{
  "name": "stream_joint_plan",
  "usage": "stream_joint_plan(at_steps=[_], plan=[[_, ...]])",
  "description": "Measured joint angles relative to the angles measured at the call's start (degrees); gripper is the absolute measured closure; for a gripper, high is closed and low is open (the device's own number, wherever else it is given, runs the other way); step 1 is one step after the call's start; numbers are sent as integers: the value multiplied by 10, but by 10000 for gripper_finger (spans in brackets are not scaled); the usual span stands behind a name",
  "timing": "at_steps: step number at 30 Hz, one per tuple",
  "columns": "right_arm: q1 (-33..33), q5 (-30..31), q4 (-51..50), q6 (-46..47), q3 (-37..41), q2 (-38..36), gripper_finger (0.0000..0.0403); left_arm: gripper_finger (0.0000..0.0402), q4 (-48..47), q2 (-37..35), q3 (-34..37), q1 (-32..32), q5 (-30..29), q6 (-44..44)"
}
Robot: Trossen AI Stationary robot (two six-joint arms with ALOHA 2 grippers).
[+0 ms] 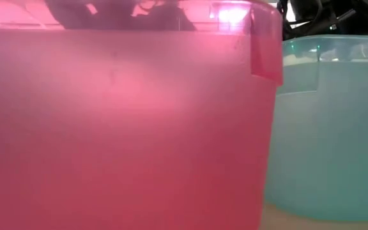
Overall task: Pick & Place Office items
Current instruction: Put the pink charger adapter into the red bin
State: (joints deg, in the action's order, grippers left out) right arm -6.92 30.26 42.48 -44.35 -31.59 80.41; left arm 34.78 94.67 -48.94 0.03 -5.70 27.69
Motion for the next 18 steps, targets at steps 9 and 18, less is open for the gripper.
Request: stream_joint_plan(at_steps=[9,18], plan=[[-4,-3,-2,-3,0,0,255,105,1,32,-34,11,-28,-2],[-3,-2,16,-3,0,0,255,105,2,43,-37,11,-28,9]])
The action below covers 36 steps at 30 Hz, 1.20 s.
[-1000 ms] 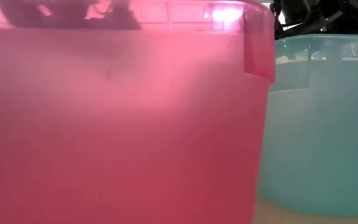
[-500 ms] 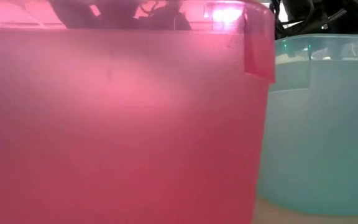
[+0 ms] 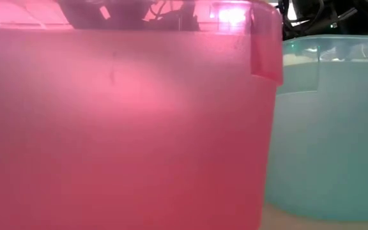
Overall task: Pick & Place Office items
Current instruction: Put the pink charger adapter into the red bin
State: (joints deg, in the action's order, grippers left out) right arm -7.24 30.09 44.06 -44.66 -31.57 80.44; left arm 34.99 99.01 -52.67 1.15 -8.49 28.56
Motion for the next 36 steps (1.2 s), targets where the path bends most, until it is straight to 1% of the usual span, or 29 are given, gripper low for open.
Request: stream_joint_plan(at_steps=[5,9,15,26,30,36], plan=[[0,-1,7,0,0,0,255,105,-2,22,-6,2,3,21],[0,-1,-1,3,0,0,255,105,4,20,-6,9,-4,33],[0,-2,-1,4,0,0,255,105,42,18,-9,12,-1,31],[0,-2,1,4,0,0,255,105,17,18,-11,15,29,50],[0,-2,1,4,0,0,252,105,-11,18,-11,15,30,50],[0,-2,1,5,0,0,254,105,-8,18,-11,15,22,50]])
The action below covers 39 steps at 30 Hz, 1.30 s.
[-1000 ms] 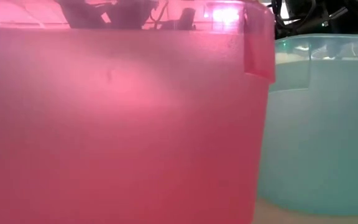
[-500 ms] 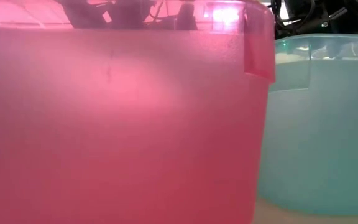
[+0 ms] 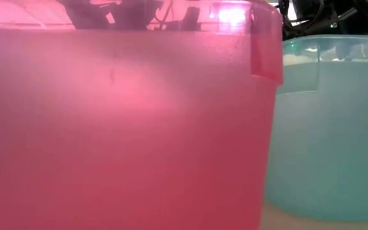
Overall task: Pick & Place Office items
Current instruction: Put the pink charger adapter into the red bin
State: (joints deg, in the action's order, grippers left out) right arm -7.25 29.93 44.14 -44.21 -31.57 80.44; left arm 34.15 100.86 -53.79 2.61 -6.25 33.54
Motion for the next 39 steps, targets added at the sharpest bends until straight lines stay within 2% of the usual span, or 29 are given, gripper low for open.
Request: stream_joint_plan(at_steps=[20,23,32,39], plan=[[0,0,-2,0,0,0,253,110,3,0,0,0,-3,-6],[0,0,-2,0,0,0,254,135,5,0,0,0,-3,-7],[1,5,-3,1,0,0,253,252,13,0,0,6,3,-8],[1,10,-1,21,0,0,245,253,27,0,0,7,0,-47]])
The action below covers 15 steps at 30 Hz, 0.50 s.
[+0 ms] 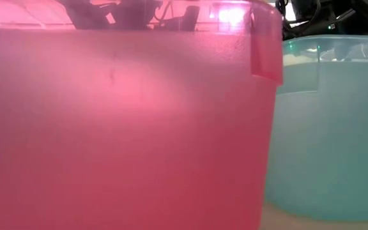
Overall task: Pick & Place Office items
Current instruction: Put the pink charger adapter into the red bin
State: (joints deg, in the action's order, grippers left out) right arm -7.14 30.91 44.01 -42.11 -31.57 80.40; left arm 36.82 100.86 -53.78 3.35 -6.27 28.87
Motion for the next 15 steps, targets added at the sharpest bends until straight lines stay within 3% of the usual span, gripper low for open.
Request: stream_joint_plan(at_steps=[3,9,15], plan=[[-1,14,4,44,0,0,220,250,2,0,0,3,1,-32],[-17,132,-42,92,1,-36,181,245,-6,-14,0,14,1,-42],[-24,126,-154,183,1,-122,182,252,-69,-67,1,24,6,-92]])
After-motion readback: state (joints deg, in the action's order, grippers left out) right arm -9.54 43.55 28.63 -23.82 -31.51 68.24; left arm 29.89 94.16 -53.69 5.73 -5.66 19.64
